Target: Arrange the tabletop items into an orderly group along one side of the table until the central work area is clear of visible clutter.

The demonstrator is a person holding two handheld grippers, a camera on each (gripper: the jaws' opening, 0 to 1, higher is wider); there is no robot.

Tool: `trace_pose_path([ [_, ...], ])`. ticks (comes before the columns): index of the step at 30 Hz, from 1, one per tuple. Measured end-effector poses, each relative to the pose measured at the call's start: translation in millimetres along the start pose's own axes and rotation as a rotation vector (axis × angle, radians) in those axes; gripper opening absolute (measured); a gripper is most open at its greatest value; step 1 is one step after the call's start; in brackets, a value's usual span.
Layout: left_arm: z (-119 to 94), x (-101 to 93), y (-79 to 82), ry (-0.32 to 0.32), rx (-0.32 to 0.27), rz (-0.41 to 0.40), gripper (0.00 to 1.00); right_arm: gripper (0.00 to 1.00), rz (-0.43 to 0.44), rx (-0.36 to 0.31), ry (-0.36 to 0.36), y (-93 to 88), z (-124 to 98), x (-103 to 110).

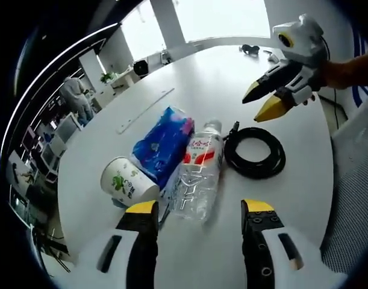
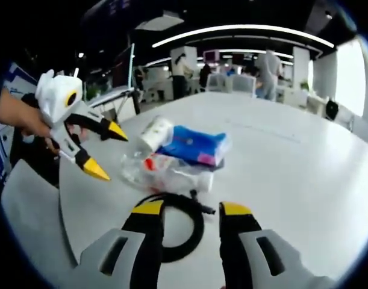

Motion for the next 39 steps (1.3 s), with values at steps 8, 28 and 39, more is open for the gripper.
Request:
trace_pose_path([
  [8,7.3,-0.8,6.4,-0.019,0.001,0.011,0.53,0.31,0.024,-0.005,0.007,2.4,4.4,-4.0],
  [28,23.4,-8.1,7.7,-0.067,0.037,0.047,0.52,0.27,0.054,-0.002,0.021,0.8,20.5,-9.4],
  [39,34.3,-14.8,9.4,-0.099,0.073,0.071,0.52,0.26,0.094,0.000,0.030,-3.0,26.8,-11.8],
])
Point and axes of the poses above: the point that each gripper's makers call its tool centre point, and the gripper's own axes: z roughly forward along the fingers, x roughly to its left, y roughly out of its top, the point moved 3 cm from there along -z, roughly backward along the fingers, and after that the axes turned 12 degrees about y, right-handed, at the moved point
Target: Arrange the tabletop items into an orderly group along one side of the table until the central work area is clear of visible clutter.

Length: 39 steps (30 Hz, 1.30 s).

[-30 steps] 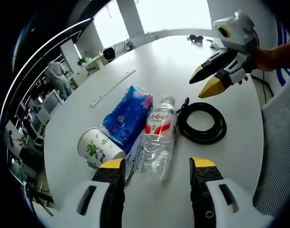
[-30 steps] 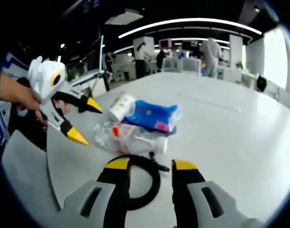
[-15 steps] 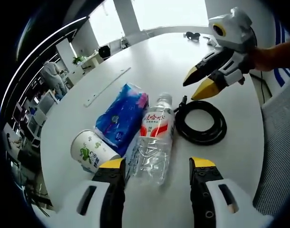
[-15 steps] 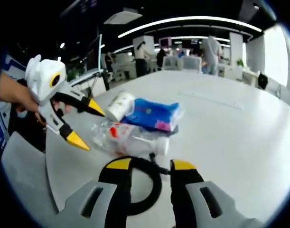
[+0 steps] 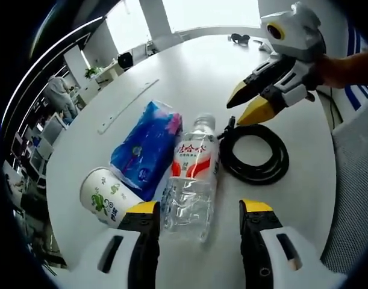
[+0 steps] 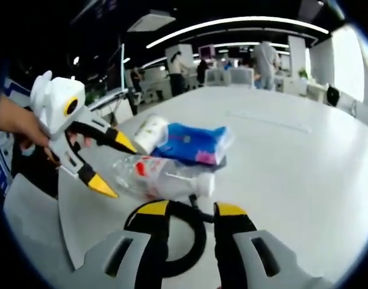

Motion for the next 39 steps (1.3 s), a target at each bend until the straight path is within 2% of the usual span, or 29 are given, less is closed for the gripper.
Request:
trace_pose_path([
  [14,13.5,2.9,3.2,-0.016,0.033,0.020,0.49,0.21,0.102,-0.004,0.021,-1.8,9.6,-8.2],
  [17,16.7,3.3,3.6,-0.022,0.041,0.025,0.49,0.21,0.168,-0.027,0.033,0.6,12.2,-8.5],
  [24,23.3,2.1,5.9,-0.027,0.059,0.024,0.48,0.21,0.175,-0.026,0.037,5.9,18.4,-10.5],
  [31,25.4,3.7,5.2,-0.027,0.073,0.026,0.44,0.21,0.230,-0.029,0.017,6.4,23.2,-15.1],
  [33,26.1,3.4,4.9,-0.031,0.080,0.039,0.41,0.21,0.252,-0.030,0.017,4.1,24.6,-16.5],
  [35,26.5,1.7,3.3,-0.041,0.084,0.090,0.39,0.21,0.272,-0.035,0.023,3.6,25.7,-16.7],
  [39,27.6,-1.6,2.8,-0.045,0.091,0.086,0.39,0.20,0.307,-0.049,0.023,4.2,28.7,-19.9],
])
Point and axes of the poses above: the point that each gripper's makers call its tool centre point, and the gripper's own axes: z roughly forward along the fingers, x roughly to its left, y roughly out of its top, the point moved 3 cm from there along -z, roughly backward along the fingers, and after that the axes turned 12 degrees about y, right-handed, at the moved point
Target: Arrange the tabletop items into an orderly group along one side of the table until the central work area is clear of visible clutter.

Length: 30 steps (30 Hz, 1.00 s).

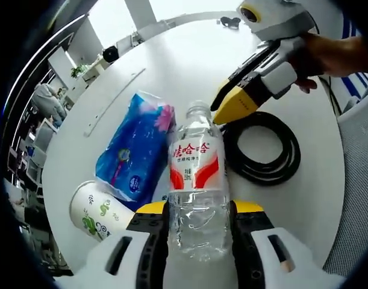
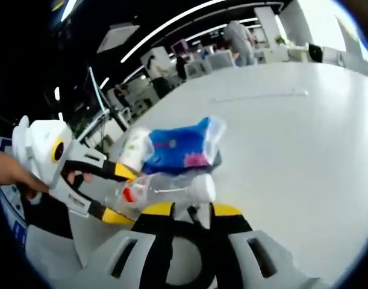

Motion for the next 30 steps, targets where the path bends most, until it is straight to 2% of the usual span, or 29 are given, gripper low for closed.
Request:
trace_pose_path([
  [9,0.6,1.4,-0.9,-0.019,0.009,-0.042,0.38,0.19,0.143,-0.063,0.000,5.9,1.5,-7.9],
  [12,0.5,0.6,-1.0,-0.021,0.009,-0.036,0.38,0.19,0.205,-0.119,0.008,10.6,2.4,-8.9],
  [19,0.1,-1.3,-0.9,-0.010,0.008,-0.011,0.38,0.21,0.264,-0.143,-0.001,11.2,4.4,-12.1],
  [30,0.5,-1.8,-1.3,-0.016,0.014,0.001,0.38,0.25,0.429,-0.178,0.025,9.7,14.0,-13.9],
])
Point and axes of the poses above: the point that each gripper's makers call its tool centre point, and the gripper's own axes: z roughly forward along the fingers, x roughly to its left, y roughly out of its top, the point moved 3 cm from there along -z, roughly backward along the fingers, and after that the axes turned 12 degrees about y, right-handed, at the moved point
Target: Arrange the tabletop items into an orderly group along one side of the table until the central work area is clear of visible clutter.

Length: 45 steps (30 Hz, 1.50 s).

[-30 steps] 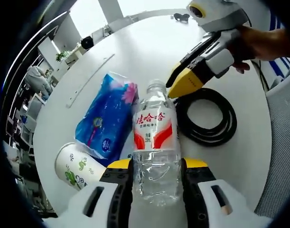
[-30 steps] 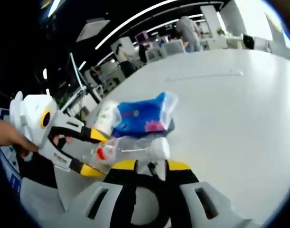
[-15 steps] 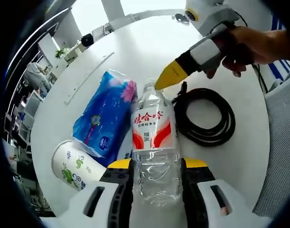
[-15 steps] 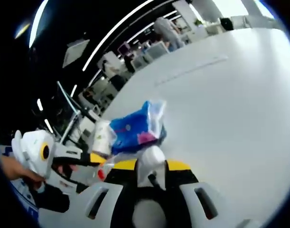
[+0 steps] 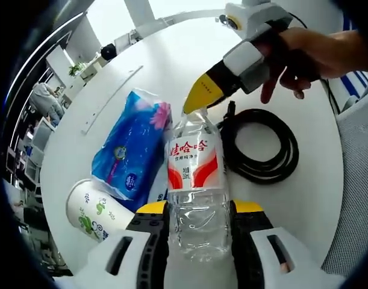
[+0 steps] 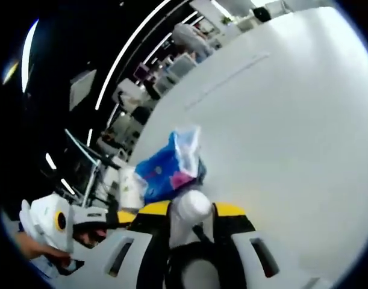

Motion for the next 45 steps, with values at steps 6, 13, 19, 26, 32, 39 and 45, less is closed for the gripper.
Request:
trace_pose_path([
  [6,-0.7,0.0,-0.2,-0.005,-0.010,-0.005,0.38,0.29,0.062,-0.001,0.005,-1.7,7.3,0.3],
  [13,-0.2,-0.7,-0.2,-0.007,-0.010,-0.009,0.39,0.23,0.147,-0.019,0.004,0.7,6.8,-5.8],
  [19,-0.7,-2.7,-0.9,-0.001,-0.011,-0.002,0.39,0.20,0.146,-0.032,0.027,0.8,5.6,-3.6],
  [26,-2.4,-5.5,0.5,0.000,-0.037,-0.033,0.39,0.19,0.069,-0.045,0.040,4.3,0.4,4.4],
  [32,-3.3,-8.3,4.5,0.027,-0.051,-0.068,0.38,0.19,0.004,-0.046,0.041,11.9,-4.4,11.1],
  [39,-8.5,-9.1,5.6,0.053,-0.097,-0.133,0.37,0.19,-0.141,-0.025,0.051,21.0,-7.9,30.1],
  [45,-12.0,-8.3,2.8,0.080,-0.121,-0.184,0.38,0.19,-0.290,0.004,0.064,25.9,-7.2,51.8],
])
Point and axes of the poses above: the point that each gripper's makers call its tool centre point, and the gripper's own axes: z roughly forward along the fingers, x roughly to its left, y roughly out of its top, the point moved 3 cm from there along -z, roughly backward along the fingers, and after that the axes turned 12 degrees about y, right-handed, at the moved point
